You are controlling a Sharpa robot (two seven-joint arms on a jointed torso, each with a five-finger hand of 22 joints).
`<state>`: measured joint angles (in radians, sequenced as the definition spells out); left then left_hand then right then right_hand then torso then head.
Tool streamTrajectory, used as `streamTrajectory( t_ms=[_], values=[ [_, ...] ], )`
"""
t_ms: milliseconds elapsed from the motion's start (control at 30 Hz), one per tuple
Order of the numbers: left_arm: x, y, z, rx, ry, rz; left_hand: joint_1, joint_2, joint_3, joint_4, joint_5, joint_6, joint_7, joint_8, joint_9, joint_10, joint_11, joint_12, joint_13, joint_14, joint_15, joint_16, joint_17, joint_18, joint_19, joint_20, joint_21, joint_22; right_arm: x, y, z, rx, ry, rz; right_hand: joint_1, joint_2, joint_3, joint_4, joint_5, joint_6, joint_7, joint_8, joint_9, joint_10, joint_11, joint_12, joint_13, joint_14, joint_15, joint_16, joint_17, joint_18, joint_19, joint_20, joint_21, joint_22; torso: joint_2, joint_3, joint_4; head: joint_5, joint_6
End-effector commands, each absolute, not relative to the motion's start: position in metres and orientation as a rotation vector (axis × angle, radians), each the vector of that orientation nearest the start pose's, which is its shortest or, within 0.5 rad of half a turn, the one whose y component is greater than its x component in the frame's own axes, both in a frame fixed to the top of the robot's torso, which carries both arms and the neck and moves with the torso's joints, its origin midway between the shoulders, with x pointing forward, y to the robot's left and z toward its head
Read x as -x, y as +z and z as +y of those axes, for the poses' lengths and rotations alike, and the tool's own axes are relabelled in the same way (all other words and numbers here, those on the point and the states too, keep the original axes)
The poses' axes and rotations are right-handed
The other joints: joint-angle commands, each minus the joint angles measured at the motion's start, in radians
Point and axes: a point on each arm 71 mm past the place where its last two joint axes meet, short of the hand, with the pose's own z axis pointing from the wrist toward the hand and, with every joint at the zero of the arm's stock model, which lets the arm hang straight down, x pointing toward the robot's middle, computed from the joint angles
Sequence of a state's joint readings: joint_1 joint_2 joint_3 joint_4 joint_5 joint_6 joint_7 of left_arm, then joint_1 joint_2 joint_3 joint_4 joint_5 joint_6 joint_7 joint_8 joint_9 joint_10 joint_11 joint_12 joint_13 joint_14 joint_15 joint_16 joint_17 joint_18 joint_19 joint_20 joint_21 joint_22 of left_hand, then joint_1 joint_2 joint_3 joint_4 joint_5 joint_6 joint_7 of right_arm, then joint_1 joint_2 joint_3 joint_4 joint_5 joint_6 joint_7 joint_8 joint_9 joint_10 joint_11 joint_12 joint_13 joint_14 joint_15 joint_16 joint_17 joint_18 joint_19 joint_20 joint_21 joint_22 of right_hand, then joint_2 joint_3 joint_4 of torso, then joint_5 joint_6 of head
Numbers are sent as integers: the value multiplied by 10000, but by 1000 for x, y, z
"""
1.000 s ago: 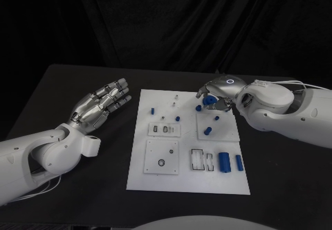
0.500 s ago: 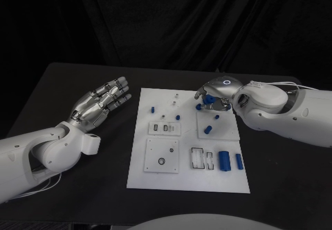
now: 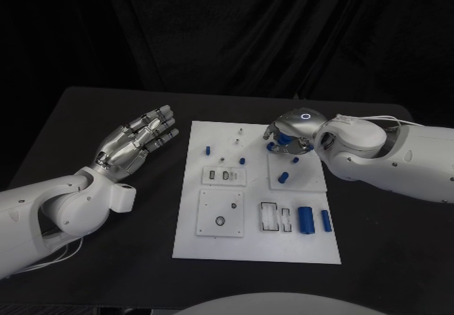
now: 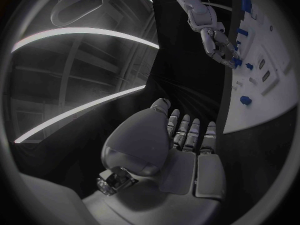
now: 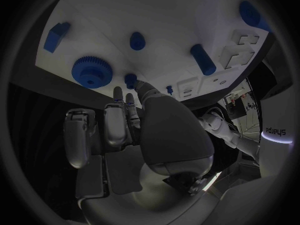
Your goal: Assemble the parts on the task board
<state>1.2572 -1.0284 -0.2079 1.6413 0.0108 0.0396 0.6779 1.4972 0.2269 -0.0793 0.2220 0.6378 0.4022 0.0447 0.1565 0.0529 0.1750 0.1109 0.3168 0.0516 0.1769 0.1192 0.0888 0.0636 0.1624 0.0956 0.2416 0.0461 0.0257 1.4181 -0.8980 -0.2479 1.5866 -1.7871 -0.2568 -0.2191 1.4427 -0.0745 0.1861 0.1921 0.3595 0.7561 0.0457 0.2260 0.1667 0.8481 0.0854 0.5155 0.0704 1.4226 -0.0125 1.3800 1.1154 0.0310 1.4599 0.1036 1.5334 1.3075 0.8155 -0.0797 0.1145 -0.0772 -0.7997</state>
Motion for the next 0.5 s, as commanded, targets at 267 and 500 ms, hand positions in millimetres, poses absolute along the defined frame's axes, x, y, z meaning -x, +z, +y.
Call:
streamTrajectory(
  t_ms=[267, 500],
  values=[
    [-441, -175, 252, 9151, -19814, 12821, 77, 2, 87, -3, 36, -55, 8, -41, -6, -20, 85, 23, -6, 5, 101, 40, 7, 193, 8, 74, 69, 12, -485, -162, -211, 5463, 3237, 15662, 135, -202, 451, 34, 218, 550, 60, -15, 192, 517, -47, -346, 1, 143, -24, 86, 130, -156, 647, -52, 87, 2150, -16, 0, -25, 43, -51],
    [-441, -176, 253, 9183, -19761, 12868, 77, 2, 87, -3, 36, -55, 8, -41, -6, -20, 85, 23, -6, 5, 101, 40, 7, 193, 8, 74, 69, 12, -484, -162, -211, 5436, 3539, 15306, 469, -119, 874, -228, 240, 1673, 279, 502, 730, 1382, -288, -472, 81, 298, -200, 187, 415, -194, 768, -192, 157, 2284, -23, -1, -27, 72, -78]
  ],
)
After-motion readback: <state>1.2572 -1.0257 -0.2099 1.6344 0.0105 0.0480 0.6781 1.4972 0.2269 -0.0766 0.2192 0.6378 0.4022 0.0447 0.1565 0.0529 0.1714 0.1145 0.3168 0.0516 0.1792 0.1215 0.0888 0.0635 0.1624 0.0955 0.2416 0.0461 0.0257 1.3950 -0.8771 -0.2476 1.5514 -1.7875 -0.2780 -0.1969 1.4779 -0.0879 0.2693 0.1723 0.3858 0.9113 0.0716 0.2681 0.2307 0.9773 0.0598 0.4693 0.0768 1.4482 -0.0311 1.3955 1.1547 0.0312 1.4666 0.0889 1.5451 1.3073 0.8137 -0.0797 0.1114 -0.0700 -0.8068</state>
